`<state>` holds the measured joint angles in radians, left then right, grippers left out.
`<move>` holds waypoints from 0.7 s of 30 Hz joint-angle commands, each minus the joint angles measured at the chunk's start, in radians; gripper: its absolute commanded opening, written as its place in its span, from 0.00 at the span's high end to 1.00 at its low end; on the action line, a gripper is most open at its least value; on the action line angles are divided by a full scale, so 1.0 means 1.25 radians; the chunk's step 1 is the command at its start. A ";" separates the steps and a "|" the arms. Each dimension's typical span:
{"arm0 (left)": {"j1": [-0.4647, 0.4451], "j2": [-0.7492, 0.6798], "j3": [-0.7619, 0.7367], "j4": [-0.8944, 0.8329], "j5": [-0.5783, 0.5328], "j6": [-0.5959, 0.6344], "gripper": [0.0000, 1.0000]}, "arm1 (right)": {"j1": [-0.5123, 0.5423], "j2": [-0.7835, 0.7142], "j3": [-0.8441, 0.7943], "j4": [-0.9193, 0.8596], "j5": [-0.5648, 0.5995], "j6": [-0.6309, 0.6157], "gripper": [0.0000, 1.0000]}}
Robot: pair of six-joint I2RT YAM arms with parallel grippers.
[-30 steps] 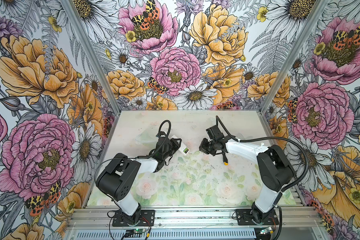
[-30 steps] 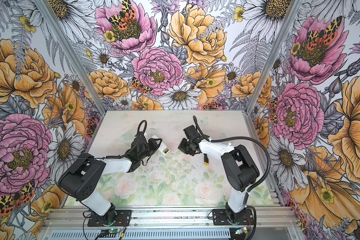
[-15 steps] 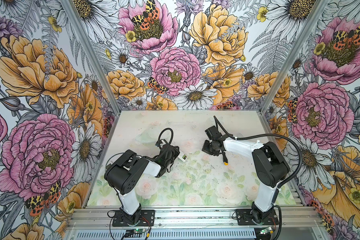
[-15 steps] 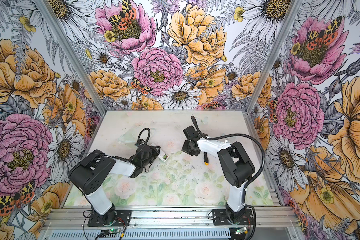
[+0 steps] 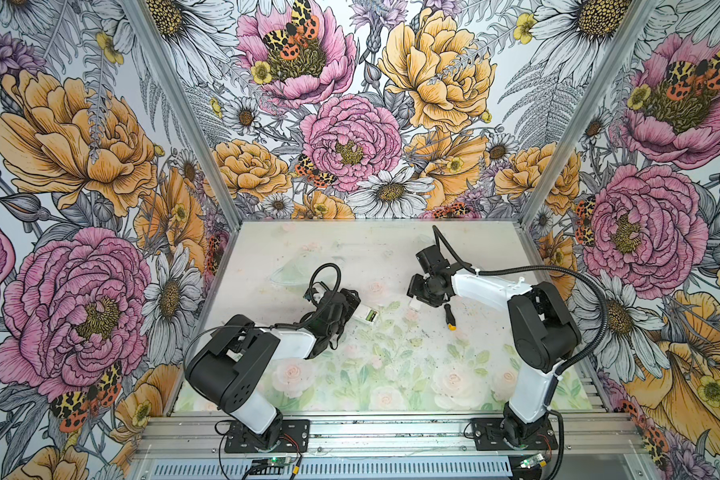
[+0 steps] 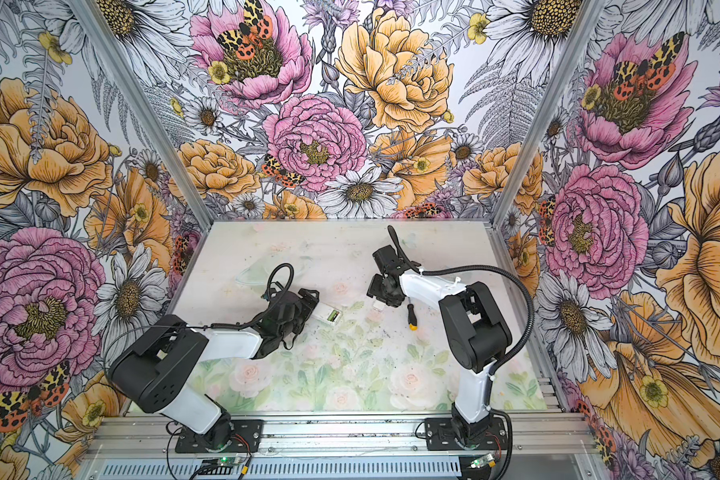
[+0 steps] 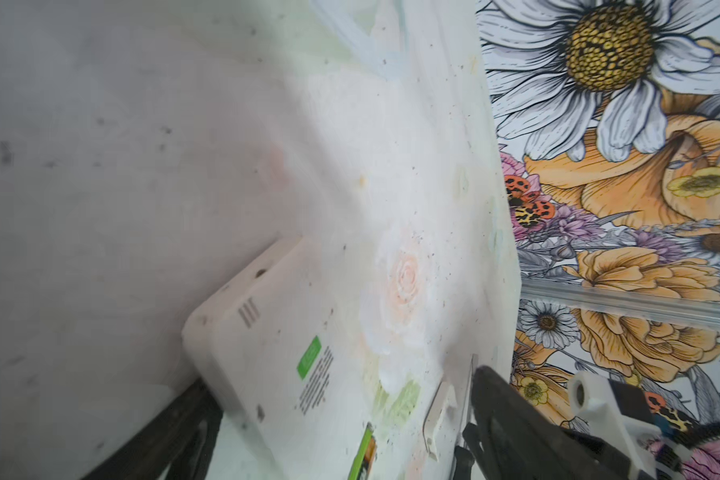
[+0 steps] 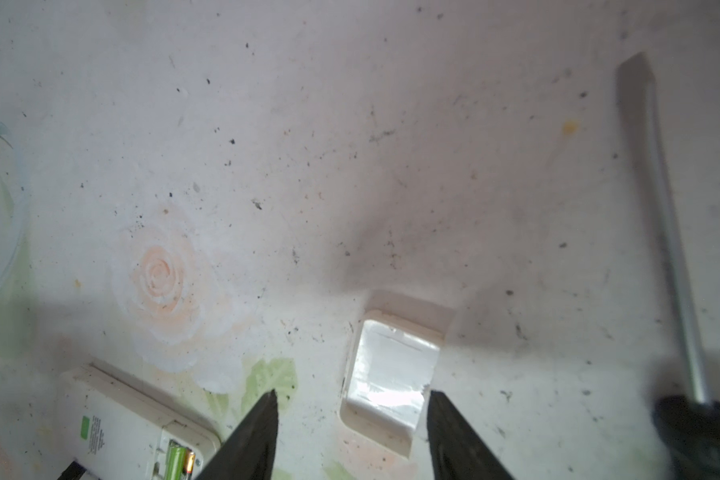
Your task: Unload the batteries from the remote control
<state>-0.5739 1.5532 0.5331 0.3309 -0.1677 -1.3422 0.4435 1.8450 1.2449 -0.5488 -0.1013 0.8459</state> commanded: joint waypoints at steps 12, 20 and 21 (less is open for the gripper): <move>-0.003 -0.231 0.167 -0.462 0.041 0.151 0.04 | -0.052 -0.208 -0.033 -0.173 0.058 -0.124 0.29; -0.010 -0.304 0.324 -0.505 -0.023 0.526 0.01 | -0.075 -0.254 -0.145 -0.217 0.070 -0.276 0.27; -0.010 -0.307 0.344 -0.499 -0.019 0.564 0.01 | -0.077 -0.243 -0.149 -0.218 0.068 -0.290 0.27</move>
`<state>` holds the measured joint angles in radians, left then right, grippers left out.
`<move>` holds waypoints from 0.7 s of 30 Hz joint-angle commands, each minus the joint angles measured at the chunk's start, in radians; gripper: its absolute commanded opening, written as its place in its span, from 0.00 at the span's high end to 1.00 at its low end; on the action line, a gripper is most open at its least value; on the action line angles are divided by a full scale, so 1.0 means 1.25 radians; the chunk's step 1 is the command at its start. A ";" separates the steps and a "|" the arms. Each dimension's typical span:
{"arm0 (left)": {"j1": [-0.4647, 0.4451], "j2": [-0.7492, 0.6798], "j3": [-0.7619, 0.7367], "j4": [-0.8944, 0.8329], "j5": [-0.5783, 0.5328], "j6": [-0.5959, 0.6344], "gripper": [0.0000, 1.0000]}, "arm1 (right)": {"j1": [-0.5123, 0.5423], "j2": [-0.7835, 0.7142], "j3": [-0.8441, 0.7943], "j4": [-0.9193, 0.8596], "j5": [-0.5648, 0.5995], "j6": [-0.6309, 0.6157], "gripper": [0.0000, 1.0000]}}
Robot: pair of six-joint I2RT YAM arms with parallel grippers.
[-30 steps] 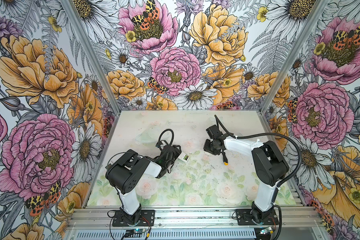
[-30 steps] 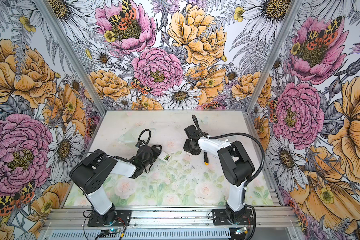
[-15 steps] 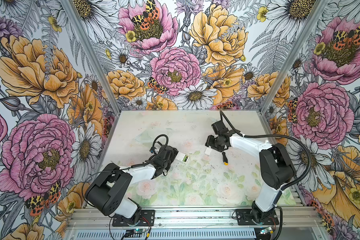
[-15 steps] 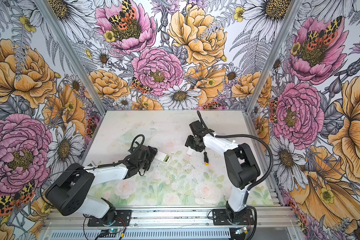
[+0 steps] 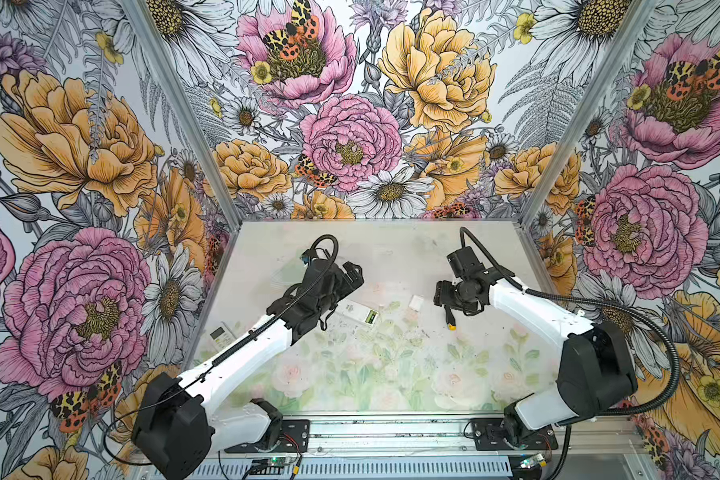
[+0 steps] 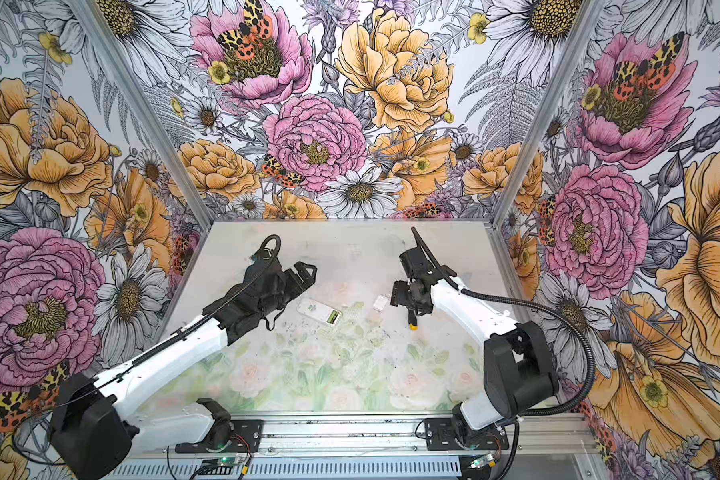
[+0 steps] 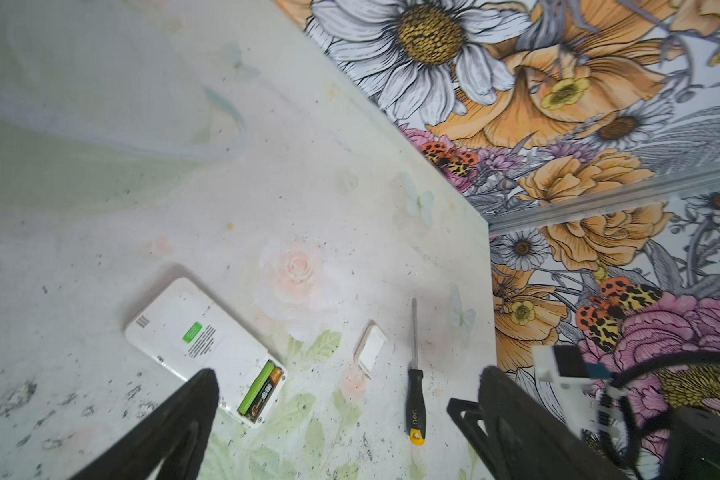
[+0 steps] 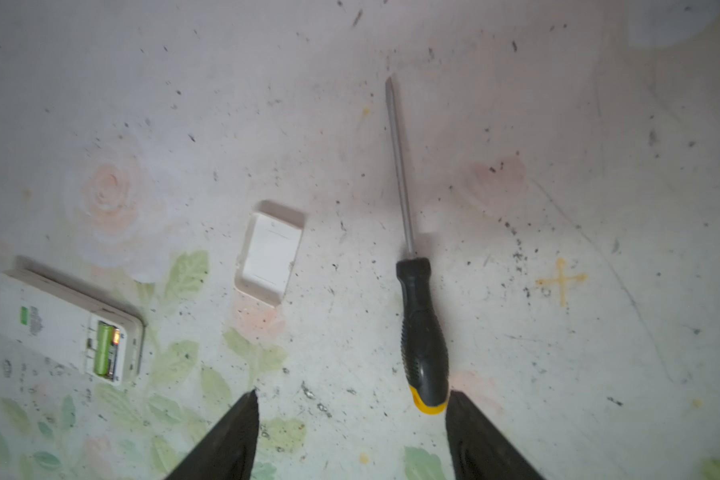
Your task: Unload the batteries from the remote control
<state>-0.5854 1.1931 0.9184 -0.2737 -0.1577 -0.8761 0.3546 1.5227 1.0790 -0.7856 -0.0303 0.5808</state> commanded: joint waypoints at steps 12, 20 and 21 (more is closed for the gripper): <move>0.034 0.046 0.206 -0.059 0.092 0.290 0.01 | -0.023 0.169 0.027 0.003 0.015 -0.160 0.35; 0.057 0.021 0.148 -0.036 0.125 0.227 0.01 | -0.038 0.218 0.042 0.023 0.009 -0.203 0.48; 0.065 0.018 0.139 -0.031 0.133 0.216 0.01 | -0.040 0.222 0.042 0.025 0.012 -0.206 0.51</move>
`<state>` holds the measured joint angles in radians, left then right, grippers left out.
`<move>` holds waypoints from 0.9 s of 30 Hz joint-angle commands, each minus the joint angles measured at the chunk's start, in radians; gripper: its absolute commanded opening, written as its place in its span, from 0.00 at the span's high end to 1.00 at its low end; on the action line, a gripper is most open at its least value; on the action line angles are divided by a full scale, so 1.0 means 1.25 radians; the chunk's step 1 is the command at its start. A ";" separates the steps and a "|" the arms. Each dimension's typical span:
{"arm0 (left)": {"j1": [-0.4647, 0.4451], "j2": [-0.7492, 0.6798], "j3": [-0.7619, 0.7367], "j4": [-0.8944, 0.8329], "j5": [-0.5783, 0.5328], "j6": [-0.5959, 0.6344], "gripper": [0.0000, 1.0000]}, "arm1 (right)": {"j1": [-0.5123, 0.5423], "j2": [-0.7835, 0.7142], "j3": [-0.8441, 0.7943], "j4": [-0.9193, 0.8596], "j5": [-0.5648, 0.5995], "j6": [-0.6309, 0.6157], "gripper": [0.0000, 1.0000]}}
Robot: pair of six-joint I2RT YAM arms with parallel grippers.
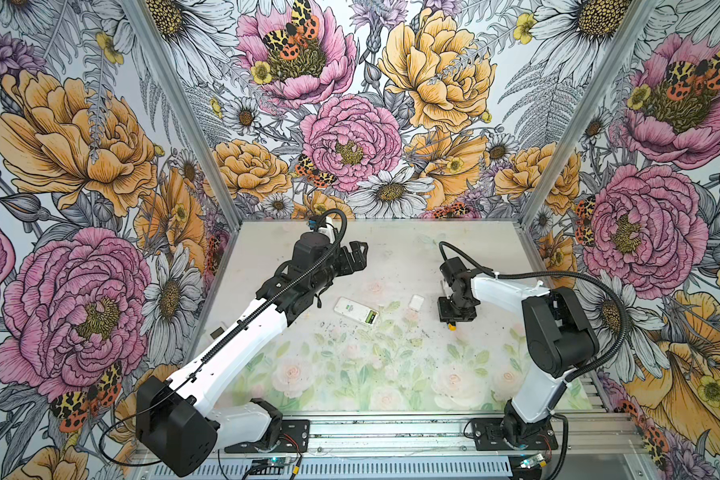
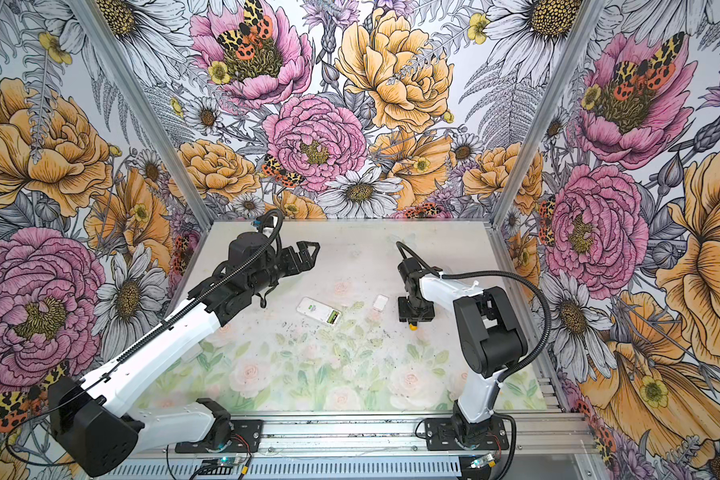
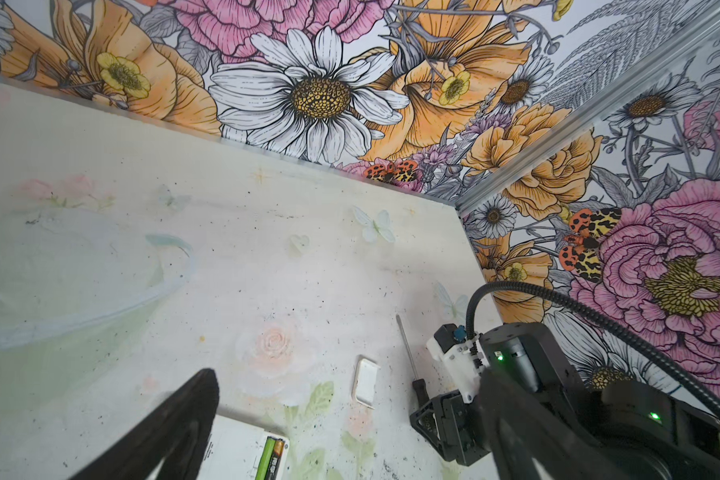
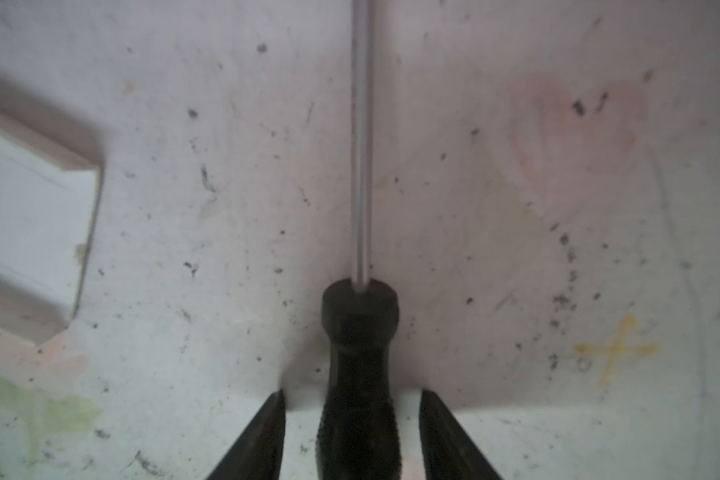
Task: Unload the batteries from the remote control
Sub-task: 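Grasp the black-handled screwdriver on the table with the right gripper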
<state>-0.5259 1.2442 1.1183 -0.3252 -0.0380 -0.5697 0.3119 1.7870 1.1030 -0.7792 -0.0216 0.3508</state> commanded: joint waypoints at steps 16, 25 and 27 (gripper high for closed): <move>0.101 -0.044 -0.144 0.123 0.141 -0.239 0.01 | -0.001 -0.103 -0.009 0.044 0.052 -0.107 0.92; 0.089 0.044 -0.169 0.257 0.247 -0.456 0.01 | 0.119 -0.227 0.035 0.045 0.142 -0.178 0.96; 0.081 0.068 -0.169 0.285 0.265 -0.505 0.02 | 0.157 -0.232 0.052 0.045 0.175 -0.188 0.96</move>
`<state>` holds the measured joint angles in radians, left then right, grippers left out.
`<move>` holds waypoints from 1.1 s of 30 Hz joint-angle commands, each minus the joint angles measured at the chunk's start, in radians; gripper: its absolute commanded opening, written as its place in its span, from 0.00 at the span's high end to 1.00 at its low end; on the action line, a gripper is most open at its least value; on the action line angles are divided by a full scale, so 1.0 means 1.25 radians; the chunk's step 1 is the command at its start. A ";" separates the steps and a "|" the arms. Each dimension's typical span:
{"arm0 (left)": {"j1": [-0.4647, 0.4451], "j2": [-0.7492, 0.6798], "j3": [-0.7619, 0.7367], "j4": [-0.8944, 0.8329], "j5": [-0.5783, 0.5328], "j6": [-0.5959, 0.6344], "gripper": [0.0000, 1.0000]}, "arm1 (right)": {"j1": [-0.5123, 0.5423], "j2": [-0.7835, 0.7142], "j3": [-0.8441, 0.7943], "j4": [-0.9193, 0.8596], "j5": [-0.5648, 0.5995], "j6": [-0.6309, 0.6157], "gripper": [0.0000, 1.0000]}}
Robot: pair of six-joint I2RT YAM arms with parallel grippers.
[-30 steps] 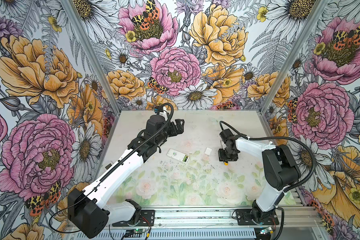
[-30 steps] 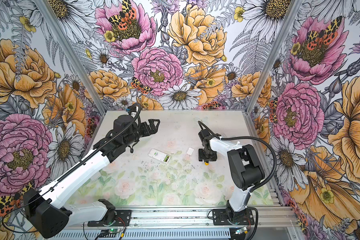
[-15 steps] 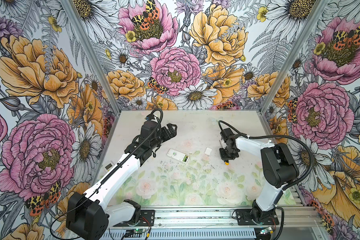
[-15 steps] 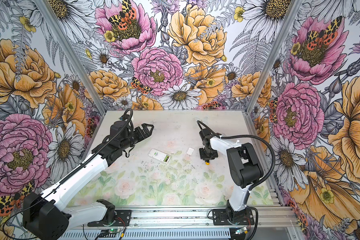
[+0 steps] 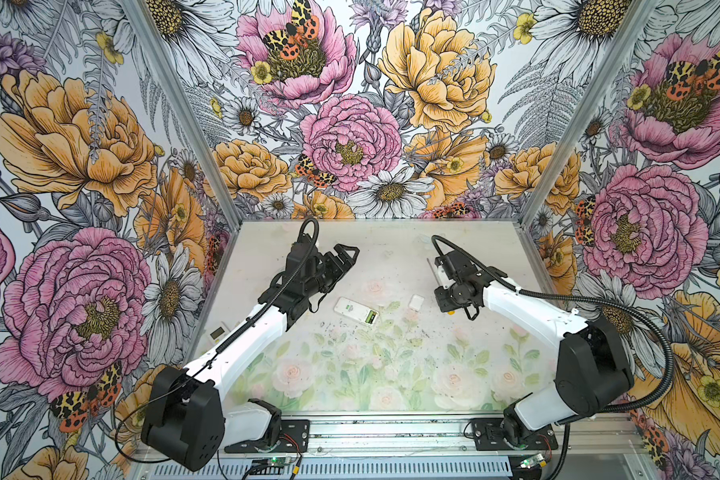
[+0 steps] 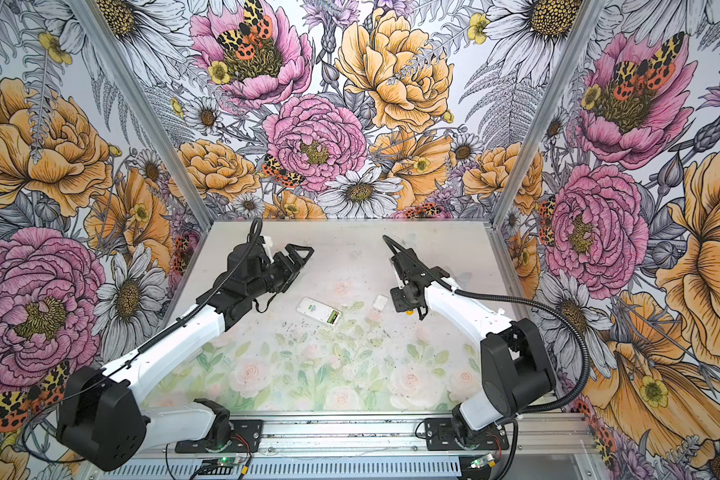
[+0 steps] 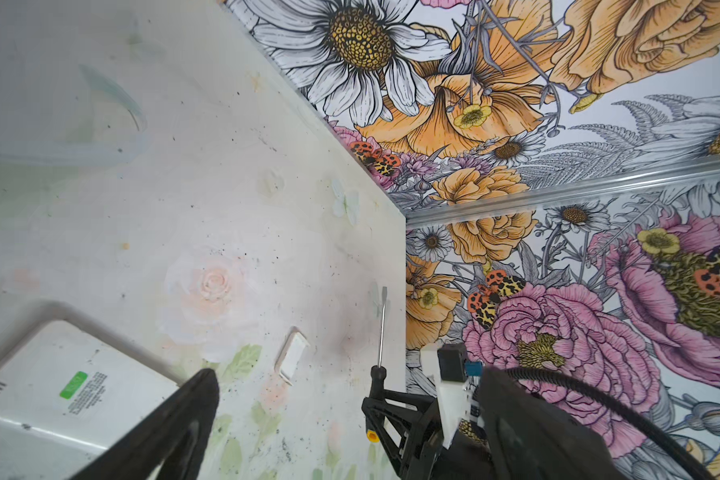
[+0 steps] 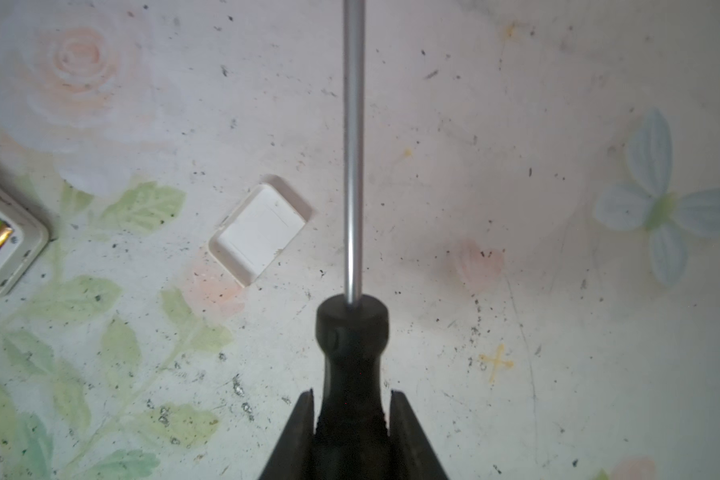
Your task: Unload the batteries from the remote control
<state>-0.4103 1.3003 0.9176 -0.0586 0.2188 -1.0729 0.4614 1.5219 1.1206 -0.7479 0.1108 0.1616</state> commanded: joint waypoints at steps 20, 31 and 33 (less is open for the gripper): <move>-0.069 0.151 0.049 0.125 0.104 -0.294 0.14 | 0.321 0.078 0.167 0.024 0.357 -0.216 0.97; -0.052 0.175 0.033 0.082 0.090 -0.299 0.37 | 0.388 0.088 0.158 0.053 0.402 -0.299 0.98; -0.049 0.179 0.033 0.089 0.094 -0.299 0.54 | 0.400 0.093 0.155 0.057 0.408 -0.306 0.98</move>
<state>-0.4835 1.5108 0.9550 0.0570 0.3386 -1.4452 0.9443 1.6192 1.3045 -0.7120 0.5789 -0.1837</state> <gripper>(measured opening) 0.487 0.267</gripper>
